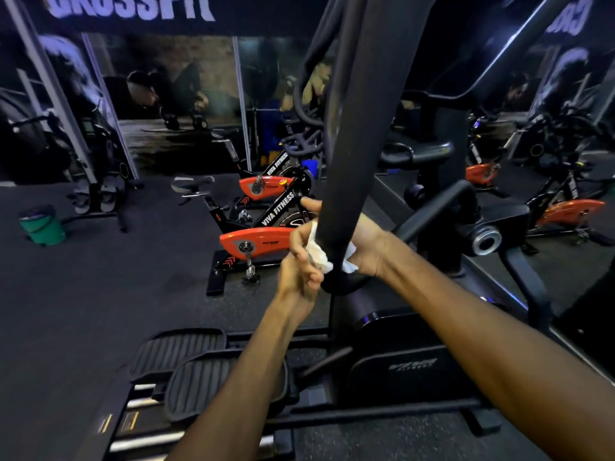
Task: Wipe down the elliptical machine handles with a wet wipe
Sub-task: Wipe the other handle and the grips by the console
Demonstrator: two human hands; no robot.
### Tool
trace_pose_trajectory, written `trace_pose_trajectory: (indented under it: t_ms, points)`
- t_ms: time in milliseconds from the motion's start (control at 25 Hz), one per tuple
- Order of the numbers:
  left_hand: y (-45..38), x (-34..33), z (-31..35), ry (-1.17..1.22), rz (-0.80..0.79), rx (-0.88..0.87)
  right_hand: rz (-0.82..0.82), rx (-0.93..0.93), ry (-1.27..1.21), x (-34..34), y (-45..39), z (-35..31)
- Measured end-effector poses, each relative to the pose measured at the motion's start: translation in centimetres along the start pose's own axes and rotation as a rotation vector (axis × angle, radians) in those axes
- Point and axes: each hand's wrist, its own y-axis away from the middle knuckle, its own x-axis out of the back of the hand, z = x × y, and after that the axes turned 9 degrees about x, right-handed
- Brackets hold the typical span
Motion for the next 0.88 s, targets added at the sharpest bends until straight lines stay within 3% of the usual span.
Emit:
trace_pose_trajectory:
  t_ms: [80, 200, 320, 520, 600, 720, 800, 880]
  points:
    - [0.2, -0.8, 0.9, -0.002, -0.166, 0.040, 0.090, 0.148, -0.063, -1.3, 0.6, -0.1]
    - [-0.4, -1.3, 1.7, -0.067, -0.189, 0.137, 0.241, 0.298, -0.050, -3.3, 0.9, -0.7]
    - [-0.1, -1.9, 1.7, -0.088, -0.223, 0.109, 0.458, 0.468, -0.099, -4.5, 1.0, -0.4]
    - [1.7, -2.0, 2.9, -0.187, -0.342, 0.141, 0.686, 0.548, -0.132, -6.1, 0.8, -0.5]
    - [1.8, -1.7, 3.4, -0.216, -0.299, 0.170, 0.848, 0.595, -0.060, -5.7, 0.3, 0.8]
    - [2.0, -1.3, 4.2, -0.250, -0.308, 0.202, 1.261, 0.585, 0.178, -4.5, -0.1, 4.8]
    - [2.2, -1.3, 4.3, -0.273, -0.327, 0.200, 1.471, 0.633, 0.179, -5.2, -0.3, 6.5]
    - [2.6, -1.3, 4.5, -0.317, -0.364, 0.206, 1.589, 0.795, 0.120, -6.8, -0.6, 6.6]
